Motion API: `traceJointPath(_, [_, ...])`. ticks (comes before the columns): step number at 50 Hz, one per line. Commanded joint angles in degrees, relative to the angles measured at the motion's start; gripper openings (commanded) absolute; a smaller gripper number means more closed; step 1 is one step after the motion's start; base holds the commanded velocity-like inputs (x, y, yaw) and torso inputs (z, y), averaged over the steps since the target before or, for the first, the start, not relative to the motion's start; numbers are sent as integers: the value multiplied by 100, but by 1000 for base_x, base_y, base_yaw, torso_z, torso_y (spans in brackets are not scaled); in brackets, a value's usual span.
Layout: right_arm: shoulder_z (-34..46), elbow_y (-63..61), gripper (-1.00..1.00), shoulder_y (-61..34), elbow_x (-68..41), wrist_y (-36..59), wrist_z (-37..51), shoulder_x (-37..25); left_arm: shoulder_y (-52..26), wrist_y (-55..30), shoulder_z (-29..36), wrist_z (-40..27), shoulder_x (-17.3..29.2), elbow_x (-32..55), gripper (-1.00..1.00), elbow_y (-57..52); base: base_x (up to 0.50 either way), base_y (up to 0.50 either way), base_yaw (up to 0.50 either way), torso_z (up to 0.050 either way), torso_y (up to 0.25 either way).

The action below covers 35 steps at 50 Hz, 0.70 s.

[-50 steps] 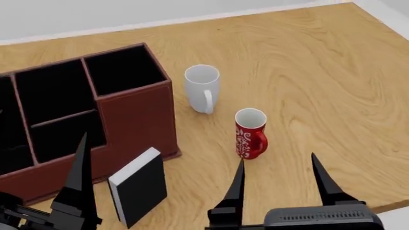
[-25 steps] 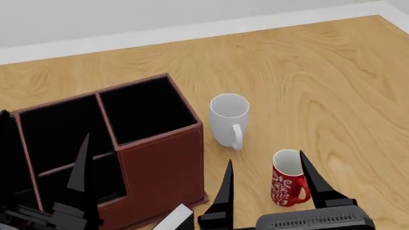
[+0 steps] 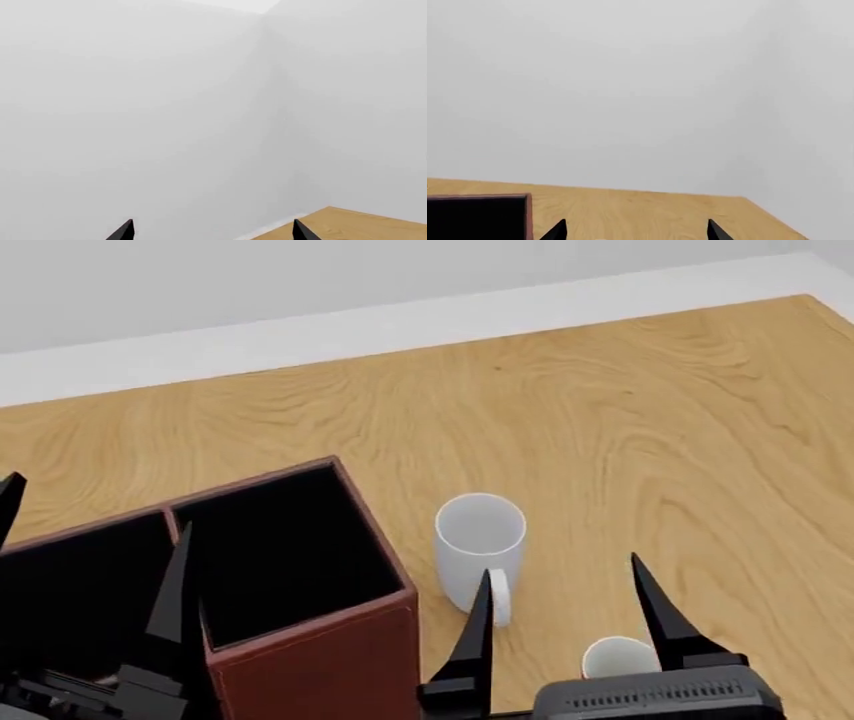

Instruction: Pick up the book and place it in the right compartment of the caddy.

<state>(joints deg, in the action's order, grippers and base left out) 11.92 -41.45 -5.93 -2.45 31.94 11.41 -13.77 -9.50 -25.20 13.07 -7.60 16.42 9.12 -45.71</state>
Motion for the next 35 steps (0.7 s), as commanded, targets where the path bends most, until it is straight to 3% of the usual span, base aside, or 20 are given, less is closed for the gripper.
traceJointPath(1, [18,-27,100,-48,-74,166,28,15,4,28,20,-31,30,16,100,9,0,0,-500,0,0])
traceJointPath(35, [-124,-30,100,41,-358,-62,81,-20,-26,21,98,-111,113,69,100,20,0,0,-500,0,0])
